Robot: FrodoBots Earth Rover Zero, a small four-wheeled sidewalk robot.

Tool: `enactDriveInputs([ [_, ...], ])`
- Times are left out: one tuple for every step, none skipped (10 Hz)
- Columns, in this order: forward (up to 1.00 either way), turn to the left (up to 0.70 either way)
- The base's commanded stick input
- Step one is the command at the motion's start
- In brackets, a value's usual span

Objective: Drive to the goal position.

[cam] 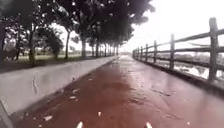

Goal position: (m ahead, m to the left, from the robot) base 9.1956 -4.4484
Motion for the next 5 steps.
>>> enactDriveInputs([
  [0.50,0.00],
  [0.50,0.00],
  [0.50,0.00],
  [0.50,0.00],
  [0.50,-0.20],
])
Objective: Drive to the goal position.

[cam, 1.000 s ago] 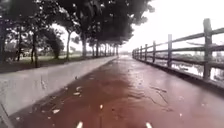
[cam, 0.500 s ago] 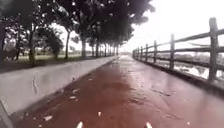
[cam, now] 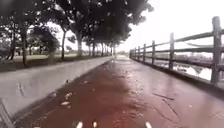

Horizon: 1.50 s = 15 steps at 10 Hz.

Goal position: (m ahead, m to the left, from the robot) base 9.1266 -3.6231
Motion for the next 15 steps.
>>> enactDriveInputs([
  [0.50,-0.15],
  [0.50,-0.10],
  [0.50,-0.05],
  [0.50,0.00],
  [0.50,0.00],
  [0.50,0.00],
  [0.50,0.00],
  [0.50,0.00],
  [0.50,0.00],
  [0.50,0.00],
  [0.50,0.00],
  [0.50,0.00],
  [0.50,0.00],
  [0.50,0.00],
  [0.50,0.00],
])
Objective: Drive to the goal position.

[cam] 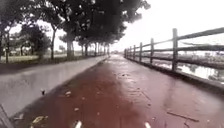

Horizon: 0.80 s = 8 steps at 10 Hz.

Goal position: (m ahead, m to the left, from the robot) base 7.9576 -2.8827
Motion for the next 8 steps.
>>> enactDriveInputs([
  [0.50,0.00],
  [0.50,0.00],
  [0.50,0.00],
  [0.50,0.00],
  [0.50,-0.08],
  [0.50,-0.33],
  [0.50,-0.50],
  [0.50,-0.50],
])
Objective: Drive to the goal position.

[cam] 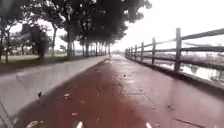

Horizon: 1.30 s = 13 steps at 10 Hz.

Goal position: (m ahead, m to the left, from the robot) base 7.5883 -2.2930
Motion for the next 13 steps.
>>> enactDriveInputs([
  [0.50,-0.18],
  [0.50,0.00],
  [0.50,0.00],
  [0.50,0.00],
  [0.50,0.00],
  [0.50,0.00],
  [0.50,0.00],
  [0.50,0.00],
  [0.50,0.00],
  [0.50,0.00],
  [0.50,0.00],
  [0.50,0.00],
  [0.50,0.00],
])
